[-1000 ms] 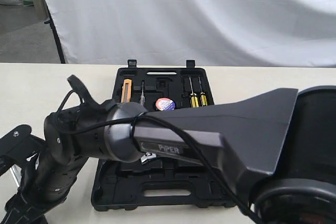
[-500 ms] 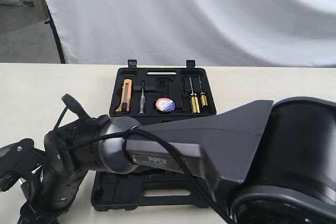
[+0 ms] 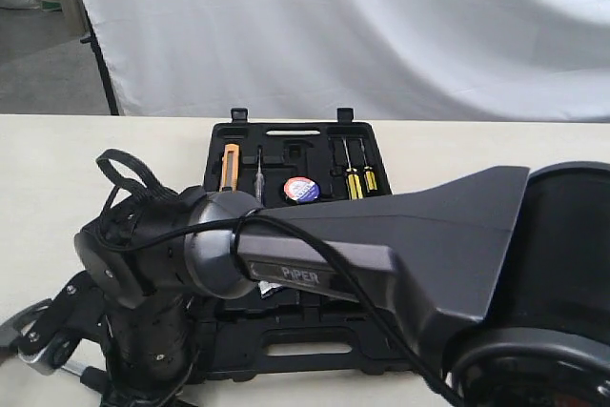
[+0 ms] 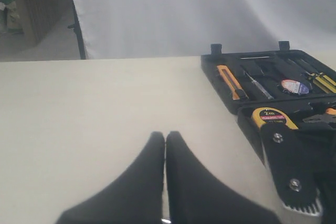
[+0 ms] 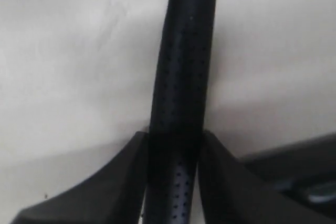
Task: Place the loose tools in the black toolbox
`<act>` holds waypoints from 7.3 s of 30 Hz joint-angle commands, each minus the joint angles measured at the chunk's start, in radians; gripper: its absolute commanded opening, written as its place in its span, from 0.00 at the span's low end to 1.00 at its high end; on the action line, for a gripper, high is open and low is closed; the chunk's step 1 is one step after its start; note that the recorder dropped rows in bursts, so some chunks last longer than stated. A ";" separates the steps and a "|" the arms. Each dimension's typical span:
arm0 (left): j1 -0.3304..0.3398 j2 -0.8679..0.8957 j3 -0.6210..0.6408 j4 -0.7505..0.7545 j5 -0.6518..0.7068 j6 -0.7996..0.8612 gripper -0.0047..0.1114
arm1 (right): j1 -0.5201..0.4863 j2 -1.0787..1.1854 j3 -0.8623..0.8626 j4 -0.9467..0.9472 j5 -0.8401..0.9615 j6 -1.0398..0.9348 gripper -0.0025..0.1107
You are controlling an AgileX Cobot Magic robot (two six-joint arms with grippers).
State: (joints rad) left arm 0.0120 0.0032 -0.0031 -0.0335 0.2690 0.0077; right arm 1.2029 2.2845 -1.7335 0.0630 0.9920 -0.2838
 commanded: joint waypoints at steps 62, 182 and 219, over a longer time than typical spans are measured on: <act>-0.006 -0.003 0.003 0.004 0.000 -0.008 0.05 | 0.008 -0.229 0.013 -0.098 -0.150 0.096 0.03; -0.006 -0.003 0.003 0.002 0.000 -0.008 0.05 | -0.416 -1.112 0.842 0.040 -0.622 -0.043 0.03; -0.004 -0.003 0.003 0.004 0.000 -0.008 0.05 | -0.428 -2.012 1.733 -0.010 -1.030 0.289 0.03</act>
State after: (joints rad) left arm 0.0120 0.0032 -0.0031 -0.0335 0.2690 0.0077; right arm 0.7904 0.3309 -0.0024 0.0638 -0.0452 0.0000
